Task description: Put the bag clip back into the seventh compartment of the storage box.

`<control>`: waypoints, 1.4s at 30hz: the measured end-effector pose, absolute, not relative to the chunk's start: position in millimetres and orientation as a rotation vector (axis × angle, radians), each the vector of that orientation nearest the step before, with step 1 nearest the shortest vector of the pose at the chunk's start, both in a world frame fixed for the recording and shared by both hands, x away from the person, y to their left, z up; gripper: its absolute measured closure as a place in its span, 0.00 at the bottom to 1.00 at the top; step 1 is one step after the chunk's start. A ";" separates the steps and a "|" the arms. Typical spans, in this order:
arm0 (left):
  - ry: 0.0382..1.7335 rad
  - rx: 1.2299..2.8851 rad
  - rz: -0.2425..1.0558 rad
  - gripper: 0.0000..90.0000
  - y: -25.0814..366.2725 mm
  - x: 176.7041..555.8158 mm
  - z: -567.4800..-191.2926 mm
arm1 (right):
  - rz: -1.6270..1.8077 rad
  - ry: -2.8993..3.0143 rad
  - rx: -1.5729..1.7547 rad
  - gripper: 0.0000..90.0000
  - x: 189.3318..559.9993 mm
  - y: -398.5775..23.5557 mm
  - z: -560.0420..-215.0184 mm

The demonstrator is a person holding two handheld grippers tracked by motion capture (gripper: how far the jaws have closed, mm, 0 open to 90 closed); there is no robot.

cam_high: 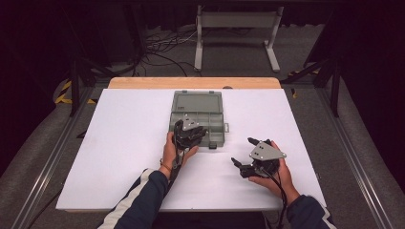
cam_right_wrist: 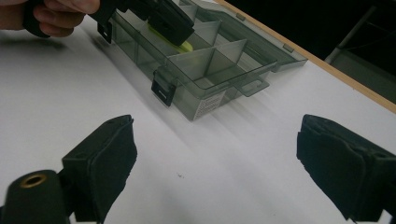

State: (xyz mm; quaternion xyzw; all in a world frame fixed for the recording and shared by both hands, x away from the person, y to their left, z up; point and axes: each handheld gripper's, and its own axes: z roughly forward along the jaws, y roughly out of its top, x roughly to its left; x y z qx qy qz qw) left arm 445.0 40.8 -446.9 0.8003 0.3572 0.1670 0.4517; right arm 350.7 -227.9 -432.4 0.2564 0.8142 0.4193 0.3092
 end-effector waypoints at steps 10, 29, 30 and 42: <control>0.877 1.978 0.413 0.81 42.6 444.9 -445.8 | 1.106 2.154 0.675 0.14 350.5 -227.7 -432.6; 0.762 2.036 0.475 0.81 56.7 432.6 -433.3 | 1.104 2.157 0.675 0.14 350.0 -226.5 -432.7; 0.751 2.040 0.476 0.80 57.9 431.9 -432.6 | 1.104 2.158 0.675 0.14 350.0 -226.5 -432.8; 0.627 2.113 0.541 0.78 72.8 417.8 -423.7 | 1.099 2.166 0.672 0.14 350.3 -224.4 -434.1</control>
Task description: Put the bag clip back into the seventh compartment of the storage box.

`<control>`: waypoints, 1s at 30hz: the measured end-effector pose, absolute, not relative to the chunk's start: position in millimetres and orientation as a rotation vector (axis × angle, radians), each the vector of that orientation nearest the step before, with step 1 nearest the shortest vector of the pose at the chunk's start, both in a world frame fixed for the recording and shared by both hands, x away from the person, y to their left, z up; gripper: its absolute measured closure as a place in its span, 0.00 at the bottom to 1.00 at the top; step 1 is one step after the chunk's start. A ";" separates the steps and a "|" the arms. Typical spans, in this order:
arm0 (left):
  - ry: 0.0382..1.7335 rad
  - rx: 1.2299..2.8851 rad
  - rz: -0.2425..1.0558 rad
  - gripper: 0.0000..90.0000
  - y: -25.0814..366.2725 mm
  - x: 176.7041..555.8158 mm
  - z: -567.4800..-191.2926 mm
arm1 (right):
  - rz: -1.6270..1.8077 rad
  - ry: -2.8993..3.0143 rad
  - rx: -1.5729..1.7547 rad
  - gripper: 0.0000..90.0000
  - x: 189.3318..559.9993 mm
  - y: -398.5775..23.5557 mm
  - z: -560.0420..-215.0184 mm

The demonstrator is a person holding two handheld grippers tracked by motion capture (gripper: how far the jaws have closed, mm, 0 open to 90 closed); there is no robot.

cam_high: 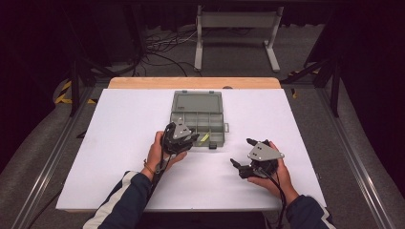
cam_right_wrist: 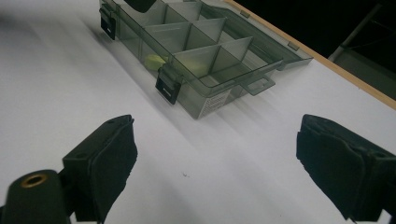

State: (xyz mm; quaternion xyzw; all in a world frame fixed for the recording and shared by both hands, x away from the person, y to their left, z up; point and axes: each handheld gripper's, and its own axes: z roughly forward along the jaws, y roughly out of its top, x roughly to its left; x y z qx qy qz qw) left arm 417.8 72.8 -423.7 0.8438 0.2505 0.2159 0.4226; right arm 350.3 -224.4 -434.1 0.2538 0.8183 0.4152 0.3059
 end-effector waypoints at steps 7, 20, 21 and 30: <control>0.581 2.126 0.549 0.76 78.2 411.5 -421.4 | 1.101 2.170 0.676 0.14 350.7 -224.2 -434.5; 0.510 2.121 0.582 0.67 85.7 399.6 -416.0 | 1.101 2.176 0.679 0.14 350.6 -223.5 -434.9; 0.504 2.119 0.579 0.65 85.9 399.5 -416.0 | 1.106 2.177 0.682 0.14 350.9 -223.7 -434.8; 0.428 2.118 0.582 0.50 85.0 395.3 -417.1 | 1.127 2.174 0.712 0.15 352.1 -226.4 -434.2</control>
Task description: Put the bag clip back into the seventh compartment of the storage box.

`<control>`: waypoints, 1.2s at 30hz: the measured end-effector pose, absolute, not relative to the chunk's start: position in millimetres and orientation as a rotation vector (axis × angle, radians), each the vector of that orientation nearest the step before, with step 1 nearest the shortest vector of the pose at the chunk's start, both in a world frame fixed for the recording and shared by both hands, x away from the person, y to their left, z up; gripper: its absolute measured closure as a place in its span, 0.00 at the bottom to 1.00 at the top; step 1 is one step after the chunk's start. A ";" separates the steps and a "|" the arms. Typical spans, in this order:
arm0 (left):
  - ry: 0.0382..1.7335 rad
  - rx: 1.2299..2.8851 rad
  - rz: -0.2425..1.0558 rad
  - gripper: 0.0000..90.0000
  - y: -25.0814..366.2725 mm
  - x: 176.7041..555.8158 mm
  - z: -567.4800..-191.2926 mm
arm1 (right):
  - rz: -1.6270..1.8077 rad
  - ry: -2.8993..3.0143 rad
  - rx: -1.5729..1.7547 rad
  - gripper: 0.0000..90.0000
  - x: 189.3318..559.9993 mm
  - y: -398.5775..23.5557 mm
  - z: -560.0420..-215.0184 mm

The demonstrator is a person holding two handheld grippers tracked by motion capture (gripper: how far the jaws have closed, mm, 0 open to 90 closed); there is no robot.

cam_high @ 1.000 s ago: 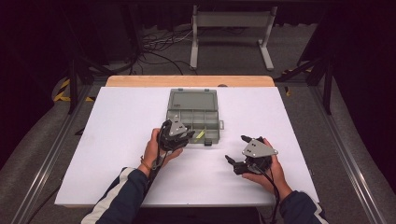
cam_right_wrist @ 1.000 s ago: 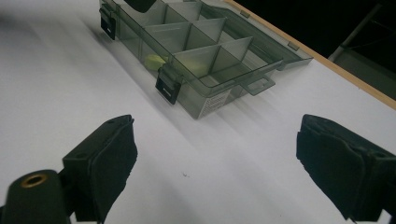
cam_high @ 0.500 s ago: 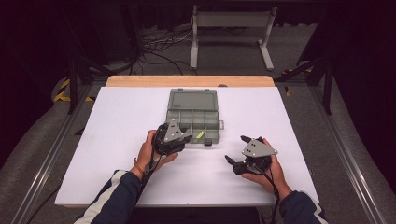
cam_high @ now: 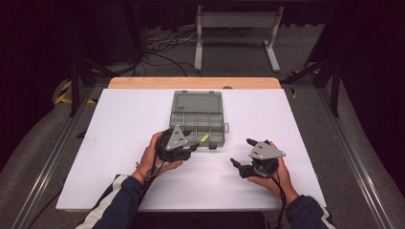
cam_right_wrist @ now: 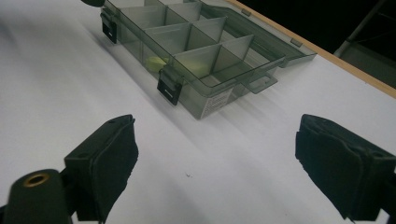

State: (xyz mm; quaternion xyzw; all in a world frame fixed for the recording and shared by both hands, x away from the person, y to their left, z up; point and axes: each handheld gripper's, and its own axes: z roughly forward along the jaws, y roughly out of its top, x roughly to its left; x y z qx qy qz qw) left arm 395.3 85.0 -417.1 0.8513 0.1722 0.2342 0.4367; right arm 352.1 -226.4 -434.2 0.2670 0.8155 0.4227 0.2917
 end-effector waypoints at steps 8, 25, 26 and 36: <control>0.412 2.126 0.597 0.41 87.8 390.2 -420.4 | 1.122 2.171 0.714 0.15 352.4 -226.3 -434.3; 0.446 2.112 0.604 0.13 119.9 380.2 -425.7 | 1.119 2.172 0.715 0.15 352.2 -225.8 -434.3; 0.448 2.110 0.611 0.13 121.9 379.3 -426.0 | 1.120 2.172 0.715 0.15 352.2 -225.7 -434.3; 0.447 2.073 0.599 0.12 146.0 373.8 -429.1 | 1.126 2.178 0.715 0.18 351.5 -226.4 -433.4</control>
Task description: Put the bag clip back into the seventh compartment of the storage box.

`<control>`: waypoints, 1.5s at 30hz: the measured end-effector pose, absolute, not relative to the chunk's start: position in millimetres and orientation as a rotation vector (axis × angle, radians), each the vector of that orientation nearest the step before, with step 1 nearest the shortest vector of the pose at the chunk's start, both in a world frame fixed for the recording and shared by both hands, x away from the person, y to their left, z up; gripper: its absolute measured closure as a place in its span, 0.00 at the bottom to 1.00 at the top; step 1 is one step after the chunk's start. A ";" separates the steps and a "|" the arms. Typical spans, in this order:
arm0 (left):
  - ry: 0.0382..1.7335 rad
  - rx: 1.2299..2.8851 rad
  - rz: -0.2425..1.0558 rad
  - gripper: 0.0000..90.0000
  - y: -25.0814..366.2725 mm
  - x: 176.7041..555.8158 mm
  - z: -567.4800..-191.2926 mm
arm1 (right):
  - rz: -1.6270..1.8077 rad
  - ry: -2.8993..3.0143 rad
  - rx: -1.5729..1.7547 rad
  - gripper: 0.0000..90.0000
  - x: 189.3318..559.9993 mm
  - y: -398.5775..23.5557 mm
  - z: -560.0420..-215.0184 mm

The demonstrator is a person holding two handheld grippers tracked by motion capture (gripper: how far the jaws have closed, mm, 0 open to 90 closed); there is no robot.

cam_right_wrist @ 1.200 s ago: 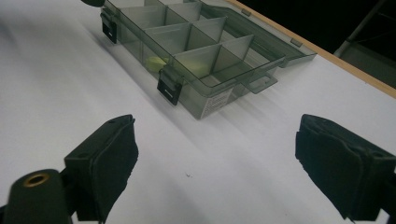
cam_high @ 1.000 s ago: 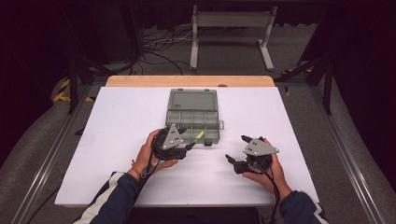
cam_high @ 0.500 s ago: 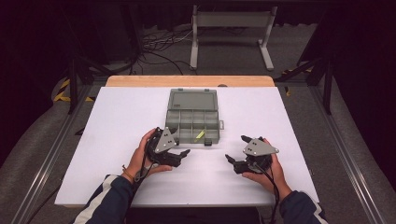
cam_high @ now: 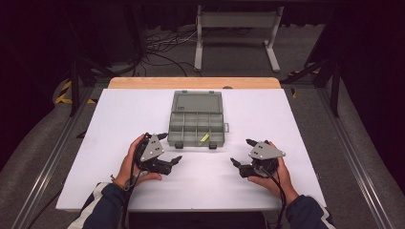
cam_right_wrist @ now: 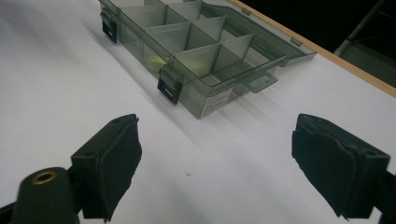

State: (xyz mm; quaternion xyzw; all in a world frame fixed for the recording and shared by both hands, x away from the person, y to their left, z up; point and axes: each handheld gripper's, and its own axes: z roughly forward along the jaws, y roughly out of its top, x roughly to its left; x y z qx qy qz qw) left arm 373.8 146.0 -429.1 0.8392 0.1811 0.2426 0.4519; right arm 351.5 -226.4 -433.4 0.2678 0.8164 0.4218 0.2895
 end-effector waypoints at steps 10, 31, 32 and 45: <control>0.443 2.098 0.606 0.17 164.5 366.4 -431.5 | 1.121 2.175 0.722 0.18 351.9 -226.5 -433.5; 0.511 2.077 0.590 0.30 196.4 356.4 -437.8 | 1.121 2.169 0.731 0.25 352.1 -228.2 -433.8; 0.511 2.077 0.590 0.32 196.4 356.4 -437.8 | 1.121 2.169 0.731 0.25 352.1 -228.2 -433.8; 0.510 2.057 0.552 0.82 204.4 354.6 -438.8 | 1.170 2.204 0.753 0.68 352.8 -233.9 -431.7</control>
